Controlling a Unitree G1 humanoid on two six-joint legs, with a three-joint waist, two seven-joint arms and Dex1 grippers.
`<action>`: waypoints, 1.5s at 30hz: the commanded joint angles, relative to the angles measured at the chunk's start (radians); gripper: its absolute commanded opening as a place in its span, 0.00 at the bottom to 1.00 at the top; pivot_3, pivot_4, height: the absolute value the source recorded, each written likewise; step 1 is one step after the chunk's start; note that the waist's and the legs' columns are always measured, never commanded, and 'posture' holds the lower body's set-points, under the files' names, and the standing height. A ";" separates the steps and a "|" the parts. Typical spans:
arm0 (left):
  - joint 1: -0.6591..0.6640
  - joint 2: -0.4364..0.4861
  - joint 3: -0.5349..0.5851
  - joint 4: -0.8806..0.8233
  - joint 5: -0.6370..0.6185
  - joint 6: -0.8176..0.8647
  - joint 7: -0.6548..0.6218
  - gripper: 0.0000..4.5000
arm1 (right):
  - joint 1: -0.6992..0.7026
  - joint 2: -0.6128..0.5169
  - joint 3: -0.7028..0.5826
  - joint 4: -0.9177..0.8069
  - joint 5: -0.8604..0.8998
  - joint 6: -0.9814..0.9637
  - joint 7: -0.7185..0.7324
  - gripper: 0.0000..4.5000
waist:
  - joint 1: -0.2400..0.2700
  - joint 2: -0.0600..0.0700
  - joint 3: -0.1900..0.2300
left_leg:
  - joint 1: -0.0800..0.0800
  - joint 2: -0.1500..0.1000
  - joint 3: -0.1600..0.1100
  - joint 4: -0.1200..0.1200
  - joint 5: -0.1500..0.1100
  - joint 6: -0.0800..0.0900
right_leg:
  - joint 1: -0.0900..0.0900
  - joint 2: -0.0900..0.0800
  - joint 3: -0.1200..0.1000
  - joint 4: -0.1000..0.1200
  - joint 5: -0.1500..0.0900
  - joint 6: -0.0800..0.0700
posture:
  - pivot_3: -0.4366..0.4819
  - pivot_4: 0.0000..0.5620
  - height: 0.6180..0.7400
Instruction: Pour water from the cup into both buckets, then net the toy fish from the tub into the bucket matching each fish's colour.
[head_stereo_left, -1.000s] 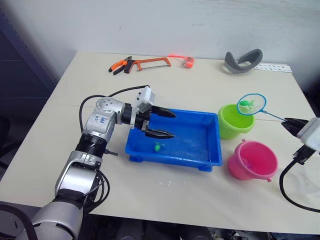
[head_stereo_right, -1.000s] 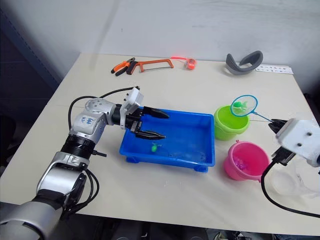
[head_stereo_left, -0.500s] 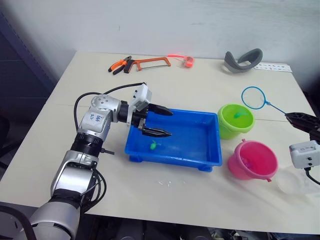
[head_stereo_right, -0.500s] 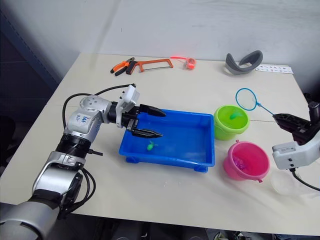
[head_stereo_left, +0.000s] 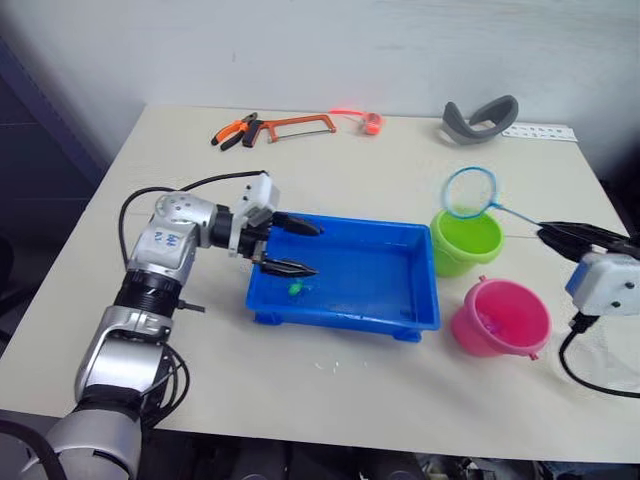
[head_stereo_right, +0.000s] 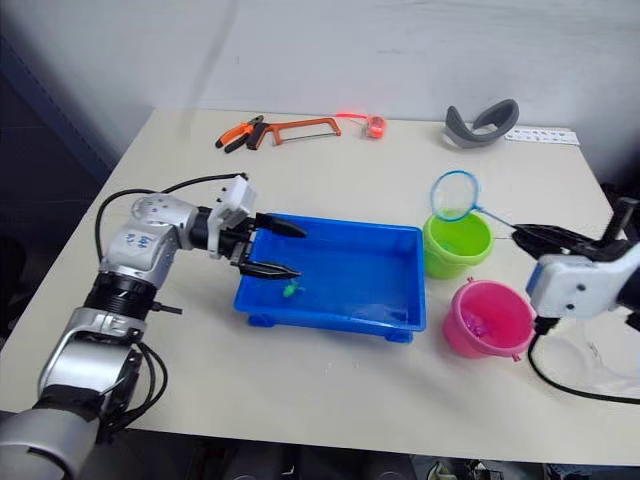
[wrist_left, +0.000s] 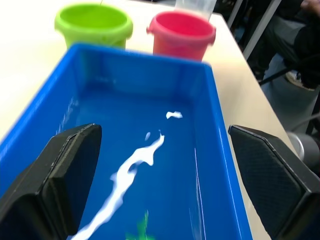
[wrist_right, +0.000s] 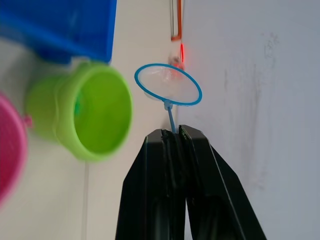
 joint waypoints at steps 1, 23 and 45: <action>0.025 0.075 0.019 -0.050 0.020 -0.023 -0.025 0.99 | -0.084 0.022 0.105 -0.129 0.231 0.240 0.021 0.00 | -0.003 0.000 0.000 | 0.000 0.000 0.000 0.000 0.000 0.000 | 0.000 0.000 0.000 0.000 0.000 0.000 | 0.48 0.27 1.00; 0.215 0.313 0.084 -0.210 0.023 0.015 0.020 0.99 | -0.569 0.394 0.823 0.217 -0.182 0.145 0.139 0.00 | -0.007 0.001 0.000 | -0.001 0.000 -0.004 -0.001 0.000 -0.001 | -0.002 -0.003 -0.002 0.000 0.000 0.000 | 0.48 0.27 1.00; 0.051 0.156 0.124 -0.194 -0.109 0.183 0.071 0.99 | -0.419 0.448 0.476 -0.166 0.215 0.672 0.108 0.00 | 0.000 0.000 0.000 | -0.002 -0.001 -0.005 0.000 0.000 -0.001 | -0.002 -0.003 -0.005 0.000 0.000 0.000 | 0.48 0.27 1.00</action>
